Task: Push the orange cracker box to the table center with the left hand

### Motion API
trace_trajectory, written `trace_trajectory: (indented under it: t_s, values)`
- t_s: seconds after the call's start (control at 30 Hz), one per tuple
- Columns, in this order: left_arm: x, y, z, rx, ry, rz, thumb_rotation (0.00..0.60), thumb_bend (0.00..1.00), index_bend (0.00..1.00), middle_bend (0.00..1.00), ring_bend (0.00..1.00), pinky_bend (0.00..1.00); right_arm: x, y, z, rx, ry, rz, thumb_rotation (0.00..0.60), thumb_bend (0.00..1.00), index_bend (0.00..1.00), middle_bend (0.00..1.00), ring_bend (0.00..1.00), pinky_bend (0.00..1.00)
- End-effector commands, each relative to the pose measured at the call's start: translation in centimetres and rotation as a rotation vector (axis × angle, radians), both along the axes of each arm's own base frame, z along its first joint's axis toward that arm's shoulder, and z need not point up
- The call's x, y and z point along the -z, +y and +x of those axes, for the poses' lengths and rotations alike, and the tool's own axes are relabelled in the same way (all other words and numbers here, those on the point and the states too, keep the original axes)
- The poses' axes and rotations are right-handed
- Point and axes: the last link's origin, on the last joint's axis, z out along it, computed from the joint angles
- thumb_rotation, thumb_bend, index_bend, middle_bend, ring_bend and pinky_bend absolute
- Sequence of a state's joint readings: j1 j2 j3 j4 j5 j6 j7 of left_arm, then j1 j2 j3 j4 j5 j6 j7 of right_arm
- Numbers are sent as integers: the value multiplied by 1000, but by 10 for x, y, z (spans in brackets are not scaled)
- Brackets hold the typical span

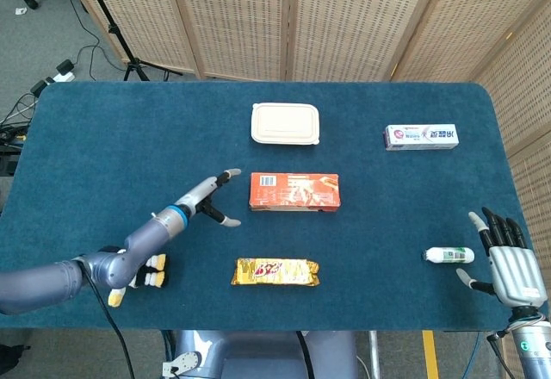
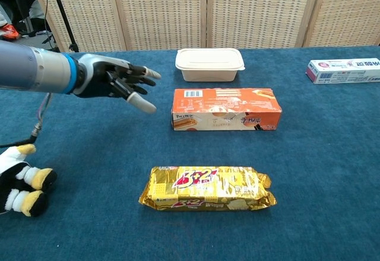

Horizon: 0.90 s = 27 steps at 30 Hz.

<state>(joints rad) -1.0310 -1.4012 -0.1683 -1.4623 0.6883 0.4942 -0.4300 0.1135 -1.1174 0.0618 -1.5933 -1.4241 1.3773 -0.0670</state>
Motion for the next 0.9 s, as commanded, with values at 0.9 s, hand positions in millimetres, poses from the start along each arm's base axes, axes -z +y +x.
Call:
trace_trajectory:
  t_s: [0.9]
  values:
    - [-104, -153, -184, 322, 769, 754, 600, 108, 0, 0, 0, 28, 3, 0, 3, -6, 25, -16, 600, 249, 46, 0, 0, 42]
